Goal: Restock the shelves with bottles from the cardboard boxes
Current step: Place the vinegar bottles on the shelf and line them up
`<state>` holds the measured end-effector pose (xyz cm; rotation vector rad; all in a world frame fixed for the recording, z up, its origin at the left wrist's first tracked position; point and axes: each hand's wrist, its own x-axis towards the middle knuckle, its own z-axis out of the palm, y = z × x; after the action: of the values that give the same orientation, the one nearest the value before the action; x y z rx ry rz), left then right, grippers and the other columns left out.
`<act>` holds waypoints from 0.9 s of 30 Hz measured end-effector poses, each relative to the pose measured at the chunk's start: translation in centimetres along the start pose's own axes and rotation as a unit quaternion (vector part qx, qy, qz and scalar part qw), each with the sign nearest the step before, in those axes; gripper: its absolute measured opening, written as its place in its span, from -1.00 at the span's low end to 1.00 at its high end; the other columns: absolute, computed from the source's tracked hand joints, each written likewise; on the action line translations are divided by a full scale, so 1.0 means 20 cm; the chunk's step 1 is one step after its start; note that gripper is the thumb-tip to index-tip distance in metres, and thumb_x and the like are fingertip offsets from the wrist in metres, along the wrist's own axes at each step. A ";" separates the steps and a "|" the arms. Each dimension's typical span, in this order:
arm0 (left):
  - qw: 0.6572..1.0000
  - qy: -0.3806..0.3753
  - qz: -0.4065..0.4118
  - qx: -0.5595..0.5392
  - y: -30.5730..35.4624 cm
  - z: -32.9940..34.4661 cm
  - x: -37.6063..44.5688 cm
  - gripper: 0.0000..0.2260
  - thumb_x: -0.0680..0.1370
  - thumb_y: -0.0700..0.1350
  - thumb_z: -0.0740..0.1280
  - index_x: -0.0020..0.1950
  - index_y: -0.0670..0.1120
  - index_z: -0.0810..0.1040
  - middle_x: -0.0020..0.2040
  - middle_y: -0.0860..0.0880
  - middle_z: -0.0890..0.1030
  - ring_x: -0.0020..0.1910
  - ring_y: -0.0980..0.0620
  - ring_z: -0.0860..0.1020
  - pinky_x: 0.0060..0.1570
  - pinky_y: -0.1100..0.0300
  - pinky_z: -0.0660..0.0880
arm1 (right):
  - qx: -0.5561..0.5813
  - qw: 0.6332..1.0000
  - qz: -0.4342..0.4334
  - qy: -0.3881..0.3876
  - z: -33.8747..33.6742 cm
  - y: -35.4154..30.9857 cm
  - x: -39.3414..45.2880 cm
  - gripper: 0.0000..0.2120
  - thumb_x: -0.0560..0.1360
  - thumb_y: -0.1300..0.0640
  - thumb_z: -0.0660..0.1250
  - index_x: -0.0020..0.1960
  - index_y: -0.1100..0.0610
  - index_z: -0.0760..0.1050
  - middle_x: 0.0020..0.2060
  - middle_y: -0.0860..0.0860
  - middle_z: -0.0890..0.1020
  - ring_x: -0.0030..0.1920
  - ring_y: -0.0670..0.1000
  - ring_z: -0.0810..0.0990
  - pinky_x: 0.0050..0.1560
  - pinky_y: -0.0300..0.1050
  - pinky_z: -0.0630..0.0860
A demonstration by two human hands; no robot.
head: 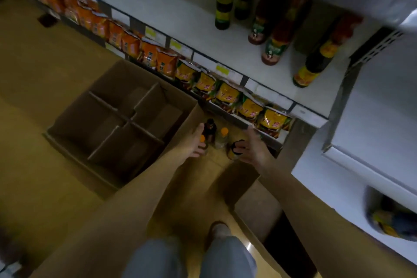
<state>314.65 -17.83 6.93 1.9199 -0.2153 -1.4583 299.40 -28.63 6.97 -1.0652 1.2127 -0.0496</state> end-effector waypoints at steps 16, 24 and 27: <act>0.785 0.079 0.138 0.598 -0.45 0.06 1.26 -0.60 0.60 0.16 0.11 0.27 -0.09 0.41 0.16 -0.15 0.53 0.10 -0.13 0.53 0.05 0.02 0.51 | -0.581 0.801 -0.123 0.072 0.26 0.44 1.28 -0.55 0.63 0.01 0.12 0.48 0.12 0.15 0.38 0.22 0.26 0.26 0.24 0.46 0.12 0.06 0.46; 0.754 0.184 0.222 0.591 -0.56 0.07 1.29 -0.75 0.63 -0.01 0.16 0.17 -0.15 0.42 0.04 -0.12 0.59 0.00 -0.09 0.58 -0.24 0.15 0.39 | -0.581 0.774 -0.203 0.152 0.26 0.59 1.30 -0.71 0.62 0.02 0.16 0.28 0.10 0.28 -0.02 0.12 0.57 -0.02 0.15 0.58 -0.13 -0.02 0.50; 0.742 0.192 0.229 0.600 -0.56 0.05 1.20 -0.78 0.64 -0.06 0.11 0.17 -0.17 0.40 0.05 -0.13 0.59 0.01 -0.11 0.58 -0.20 0.12 0.38 | -0.572 0.778 -0.216 0.144 0.27 0.58 1.20 -0.69 0.61 -0.01 0.16 0.31 0.06 0.30 -0.05 0.09 0.56 -0.04 0.12 0.58 -0.08 0.00 0.55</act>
<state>319.16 -22.52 -18.69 2.7428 -1.6169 -0.4686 307.71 -32.01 -18.75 -2.4849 1.2176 0.2118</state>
